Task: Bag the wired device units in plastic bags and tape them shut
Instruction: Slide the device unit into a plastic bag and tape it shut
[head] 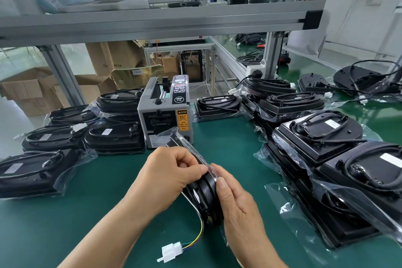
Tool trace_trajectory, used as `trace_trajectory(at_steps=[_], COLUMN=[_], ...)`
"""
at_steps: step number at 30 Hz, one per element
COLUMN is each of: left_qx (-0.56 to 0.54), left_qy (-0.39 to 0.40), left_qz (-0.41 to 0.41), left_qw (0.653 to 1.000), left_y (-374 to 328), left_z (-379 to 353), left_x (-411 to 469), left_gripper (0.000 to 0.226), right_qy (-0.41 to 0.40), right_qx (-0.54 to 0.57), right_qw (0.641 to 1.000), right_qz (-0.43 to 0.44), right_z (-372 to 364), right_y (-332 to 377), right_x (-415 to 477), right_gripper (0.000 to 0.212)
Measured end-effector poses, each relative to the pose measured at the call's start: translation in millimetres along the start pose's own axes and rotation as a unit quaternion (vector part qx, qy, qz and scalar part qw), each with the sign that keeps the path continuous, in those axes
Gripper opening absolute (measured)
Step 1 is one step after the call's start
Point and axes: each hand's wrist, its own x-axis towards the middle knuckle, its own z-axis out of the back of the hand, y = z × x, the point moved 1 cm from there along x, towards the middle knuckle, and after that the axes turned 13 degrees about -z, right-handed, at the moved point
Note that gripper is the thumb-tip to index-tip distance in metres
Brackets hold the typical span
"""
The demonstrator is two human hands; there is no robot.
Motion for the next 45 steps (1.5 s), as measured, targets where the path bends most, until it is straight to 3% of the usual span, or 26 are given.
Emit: trace_trajectory(at_steps=[3,7,14,19,26,30,33,38,42,45], left_qx=[0.019,0.03,-0.019,-0.13,-0.123,-0.124,-0.121,-0.126,-0.129,-0.139], left_qy=[-0.064,-0.119,-0.091,-0.124,-0.133,-0.124,-0.12,-0.12,-0.085,-0.203], left_qz=[0.019,0.025,0.015,0.062,0.051,0.047,0.05,0.038,0.025,0.027], left_qw=[0.998,0.992,0.996,0.982,0.982,0.983,0.984,0.984,0.988,0.969], left_y=[3,3,2,6,9,11,13,11,15,31], left_z=[-5,-16,-23,-17,-20,-21,-21,-20,-11,7], left_x=[-4,-8,-20,-12,-13,-11,-9,-7,-11,0], left_gripper=[0.027,0.021,0.049,0.015,0.012,0.014,0.016,0.03,0.021,0.012], right_qy=[-0.004,-0.013,-0.024,-0.016,0.019,0.029,0.043,0.092,0.082,0.094], right_qx=[0.001,-0.005,-0.007,-0.015,0.008,-0.048,-0.128,-0.33,-0.409,-0.367], right_qw=[1.0,1.0,1.0,1.0,1.0,0.998,0.991,0.938,0.907,0.924], right_qz=[-0.001,0.0,0.001,-0.002,-0.022,-0.008,-0.007,-0.051,-0.059,-0.056], right_z=[0,-1,1,-1,6,22,18,-21,-39,-35], right_y=[1,4,8,11,25,62,97,115,104,97], right_x=[0,-2,-5,-7,-12,-2,27,83,102,103], right_gripper=[0.039,0.041,0.043,0.035,0.041,0.076,0.086,0.072,0.033,0.026])
